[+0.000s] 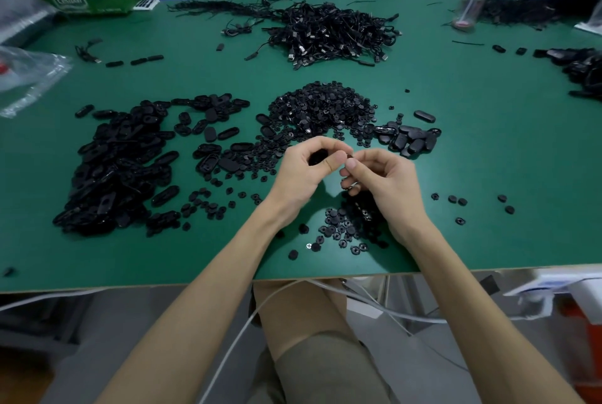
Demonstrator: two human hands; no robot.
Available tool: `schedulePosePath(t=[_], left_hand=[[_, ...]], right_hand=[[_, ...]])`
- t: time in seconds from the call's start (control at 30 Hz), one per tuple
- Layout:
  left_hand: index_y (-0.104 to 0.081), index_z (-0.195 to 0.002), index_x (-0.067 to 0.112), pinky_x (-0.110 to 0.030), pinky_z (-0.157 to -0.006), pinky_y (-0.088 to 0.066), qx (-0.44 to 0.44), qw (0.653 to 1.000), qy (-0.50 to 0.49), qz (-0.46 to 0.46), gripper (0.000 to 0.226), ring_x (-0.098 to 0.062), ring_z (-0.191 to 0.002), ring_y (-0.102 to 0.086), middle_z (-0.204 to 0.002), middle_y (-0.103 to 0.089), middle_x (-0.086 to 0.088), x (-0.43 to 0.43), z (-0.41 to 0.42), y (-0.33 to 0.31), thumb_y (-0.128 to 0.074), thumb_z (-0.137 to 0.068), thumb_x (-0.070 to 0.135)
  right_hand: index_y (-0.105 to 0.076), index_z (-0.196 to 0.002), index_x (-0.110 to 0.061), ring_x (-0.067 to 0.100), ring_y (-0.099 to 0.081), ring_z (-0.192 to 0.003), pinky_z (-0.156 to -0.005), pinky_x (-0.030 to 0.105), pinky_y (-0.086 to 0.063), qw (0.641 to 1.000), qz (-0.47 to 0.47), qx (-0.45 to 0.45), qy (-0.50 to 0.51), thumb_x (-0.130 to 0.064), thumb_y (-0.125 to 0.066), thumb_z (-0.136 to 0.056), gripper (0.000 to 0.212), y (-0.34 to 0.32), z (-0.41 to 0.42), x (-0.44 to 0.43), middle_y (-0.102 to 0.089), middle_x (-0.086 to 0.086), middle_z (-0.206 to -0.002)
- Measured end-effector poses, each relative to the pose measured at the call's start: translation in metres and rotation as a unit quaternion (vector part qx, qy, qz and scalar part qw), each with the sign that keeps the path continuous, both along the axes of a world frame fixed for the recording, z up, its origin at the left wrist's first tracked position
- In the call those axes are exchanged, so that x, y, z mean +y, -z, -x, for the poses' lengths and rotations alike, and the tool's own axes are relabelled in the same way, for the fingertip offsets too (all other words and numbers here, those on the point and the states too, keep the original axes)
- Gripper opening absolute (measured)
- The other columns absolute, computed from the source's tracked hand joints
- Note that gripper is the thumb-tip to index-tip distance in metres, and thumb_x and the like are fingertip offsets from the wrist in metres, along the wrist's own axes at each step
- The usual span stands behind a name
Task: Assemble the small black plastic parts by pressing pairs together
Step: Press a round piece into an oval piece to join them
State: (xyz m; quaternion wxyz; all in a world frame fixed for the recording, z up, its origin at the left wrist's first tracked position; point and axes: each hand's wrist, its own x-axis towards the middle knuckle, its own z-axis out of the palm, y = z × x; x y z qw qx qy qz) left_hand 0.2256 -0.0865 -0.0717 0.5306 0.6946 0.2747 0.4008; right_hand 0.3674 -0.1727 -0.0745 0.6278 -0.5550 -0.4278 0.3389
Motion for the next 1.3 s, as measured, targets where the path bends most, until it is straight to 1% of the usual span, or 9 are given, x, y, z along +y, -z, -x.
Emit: schedulePosePath(t=[0.13,0.27,0.4,0.5,0.63,0.73,0.8,1.1,1.3], left_hand=[[-0.071,-0.121,0.015,-0.017,-0.071,-0.048,0.022,0.999,-0.027,0.024,0.026,-0.004,-0.086,-0.061,-0.101,-0.071,0.000,0.002,-0.001,0.003,-0.054,-0.104,0.005],[-0.056,-0.137,0.004,-0.026,-0.082,-0.053,0.024,0.997,-0.034,0.059,0.048,-0.016,-0.105,-0.069,-0.116,-0.072,-0.007,0.004,-0.002,0.004,-0.037,-0.099,-0.018],[-0.046,-0.149,0.002,-0.028,-0.097,-0.056,0.039,0.998,-0.031,0.034,0.048,-0.015,-0.117,-0.069,-0.129,-0.071,-0.007,-0.002,-0.007,0.003,-0.047,-0.103,-0.011],[-0.048,-0.152,0.011,-0.032,-0.109,-0.051,0.088,0.994,-0.051,-0.041,0.052,-0.008,-0.121,-0.066,-0.129,-0.072,0.000,-0.007,-0.009,0.003,-0.058,-0.102,-0.001],[-0.053,-0.149,0.013,-0.032,-0.111,-0.048,0.126,0.978,-0.071,-0.150,0.053,-0.004,-0.119,-0.066,-0.125,-0.074,0.000,-0.013,-0.007,0.003,-0.062,-0.099,0.002],[-0.056,-0.147,0.011,-0.027,-0.108,-0.050,0.121,0.977,-0.057,-0.166,0.054,-0.004,-0.116,-0.067,-0.126,-0.073,-0.004,-0.015,-0.007,0.002,-0.063,-0.096,-0.003],[-0.059,-0.145,0.010,-0.024,-0.105,-0.052,0.113,0.981,-0.050,-0.153,0.053,-0.003,-0.115,-0.068,-0.126,-0.073,-0.004,-0.015,-0.008,0.002,-0.064,-0.094,-0.006],[-0.067,-0.127,-0.004,-0.036,-0.107,-0.053,0.033,0.999,-0.018,0.017,0.038,-0.019,-0.117,-0.069,-0.123,-0.073,-0.012,-0.005,-0.005,-0.001,-0.046,-0.097,-0.015],[-0.068,-0.116,-0.008,-0.031,-0.085,-0.061,0.006,0.998,-0.020,0.065,0.022,-0.022,-0.099,-0.074,-0.112,-0.073,-0.019,-0.004,-0.006,0.003,-0.051,-0.104,-0.006]], right_hand=[[-0.070,-0.101,0.000,0.018,-0.071,-0.069,-0.062,0.026,-0.057,1.000,0.000,0.009,0.004,-0.010,-0.069,-0.097,0.010,-0.001,0.001,0.000,-0.076,0.011,-0.083],[-0.069,-0.102,0.001,0.018,-0.072,-0.075,-0.063,0.028,-0.059,1.000,-0.006,-0.003,0.014,-0.009,-0.070,-0.097,0.011,-0.002,0.002,0.001,-0.076,0.011,-0.085],[-0.066,-0.101,-0.003,0.021,-0.076,-0.082,-0.065,0.030,-0.060,0.999,-0.031,-0.004,0.037,-0.011,-0.069,-0.098,0.009,-0.004,0.002,-0.002,-0.075,0.004,-0.095],[-0.063,-0.104,-0.002,0.027,-0.077,-0.086,-0.067,0.038,-0.062,0.997,-0.044,0.008,0.064,-0.013,-0.068,-0.099,0.013,-0.005,0.001,-0.003,-0.073,0.008,-0.103],[-0.063,-0.101,-0.002,0.031,-0.076,-0.086,-0.070,0.036,-0.061,0.996,-0.047,0.019,0.071,-0.009,-0.067,-0.099,0.008,-0.004,0.002,-0.001,-0.070,0.014,-0.096],[-0.063,-0.100,-0.001,0.029,-0.076,-0.085,-0.075,0.034,-0.062,0.996,-0.057,0.012,0.072,-0.003,-0.068,-0.096,0.007,-0.002,0.001,-0.001,-0.069,0.009,-0.094],[-0.063,-0.098,-0.001,0.026,-0.076,-0.081,-0.078,0.034,-0.062,0.996,-0.060,0.002,0.067,0.000,-0.069,-0.095,0.007,-0.002,0.001,-0.001,-0.070,0.003,-0.090],[-0.064,-0.094,-0.006,0.028,-0.078,-0.081,-0.077,0.030,-0.059,0.996,-0.043,0.017,0.076,-0.002,-0.073,-0.093,0.010,-0.004,0.002,-0.002,-0.071,0.002,-0.086],[-0.063,-0.093,-0.006,0.025,-0.078,-0.081,-0.079,0.036,-0.063,0.996,-0.030,-0.023,0.075,-0.002,-0.071,-0.093,0.009,-0.003,0.004,-0.002,-0.074,-0.002,-0.082]])
